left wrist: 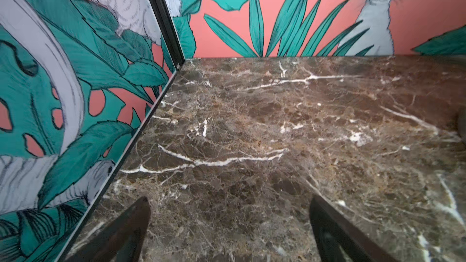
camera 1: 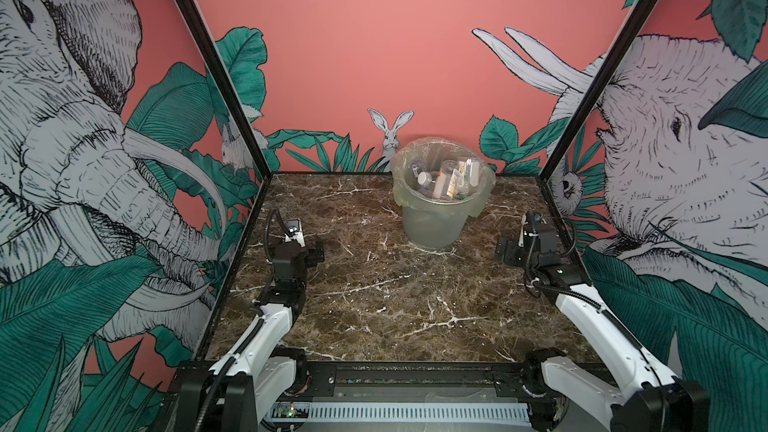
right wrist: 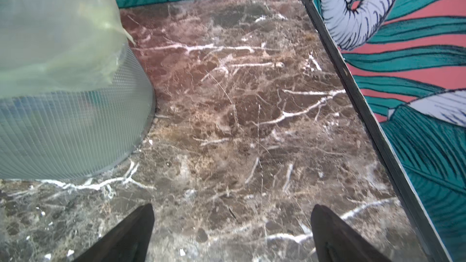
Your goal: Throw the plastic bottles in the bin
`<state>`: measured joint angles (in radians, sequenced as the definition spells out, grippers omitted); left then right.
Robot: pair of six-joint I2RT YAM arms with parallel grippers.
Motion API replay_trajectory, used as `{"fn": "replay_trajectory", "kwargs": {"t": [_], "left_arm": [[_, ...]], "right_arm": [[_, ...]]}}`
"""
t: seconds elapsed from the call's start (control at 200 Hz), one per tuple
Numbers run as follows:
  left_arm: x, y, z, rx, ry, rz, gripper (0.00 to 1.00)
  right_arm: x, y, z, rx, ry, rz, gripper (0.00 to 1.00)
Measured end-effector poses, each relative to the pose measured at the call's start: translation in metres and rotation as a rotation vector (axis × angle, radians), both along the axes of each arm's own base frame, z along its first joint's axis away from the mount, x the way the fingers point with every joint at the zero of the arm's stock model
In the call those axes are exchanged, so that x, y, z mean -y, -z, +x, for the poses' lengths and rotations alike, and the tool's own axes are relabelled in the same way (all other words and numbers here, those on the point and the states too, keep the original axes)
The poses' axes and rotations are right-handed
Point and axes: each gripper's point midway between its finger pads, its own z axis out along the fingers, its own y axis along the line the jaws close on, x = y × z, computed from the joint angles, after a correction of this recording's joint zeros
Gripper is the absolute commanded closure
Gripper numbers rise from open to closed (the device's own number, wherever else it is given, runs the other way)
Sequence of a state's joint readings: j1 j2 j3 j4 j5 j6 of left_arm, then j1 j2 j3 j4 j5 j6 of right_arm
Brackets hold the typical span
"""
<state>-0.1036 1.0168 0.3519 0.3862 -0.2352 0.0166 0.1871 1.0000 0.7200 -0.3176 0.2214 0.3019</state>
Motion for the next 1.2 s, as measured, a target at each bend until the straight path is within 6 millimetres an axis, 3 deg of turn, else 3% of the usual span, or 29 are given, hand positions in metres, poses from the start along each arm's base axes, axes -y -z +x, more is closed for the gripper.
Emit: {"fn": "replay_trajectory", "kwargs": {"t": [0.105, 0.525, 0.88, 1.07, 1.2], "left_arm": [[0.004, 0.021, 0.007, -0.040, 0.039, 0.019, 0.01], [0.015, 0.038, 0.035, 0.013, 0.126, 0.027, 0.00], [0.018, 0.076, 0.048, -0.054, 0.157, 0.024, 0.01], [0.021, 0.063, 0.061, -0.022, 0.173, 0.020, 0.01], [0.021, 0.064, 0.061, -0.029, 0.174, 0.019, 0.00]], "right_arm": [[-0.003, 0.004, 0.000, 0.023, -0.025, 0.001, 0.01], [-0.003, -0.002, -0.007, 0.132, -0.066, -0.020, 0.01], [-0.005, -0.002, -0.001, 0.181, -0.096, -0.059, 0.01], [-0.005, 0.004, 0.004, 0.194, -0.113, -0.094, 0.01], [-0.003, 0.012, 0.012, 0.187, -0.117, -0.125, 0.00]]}}
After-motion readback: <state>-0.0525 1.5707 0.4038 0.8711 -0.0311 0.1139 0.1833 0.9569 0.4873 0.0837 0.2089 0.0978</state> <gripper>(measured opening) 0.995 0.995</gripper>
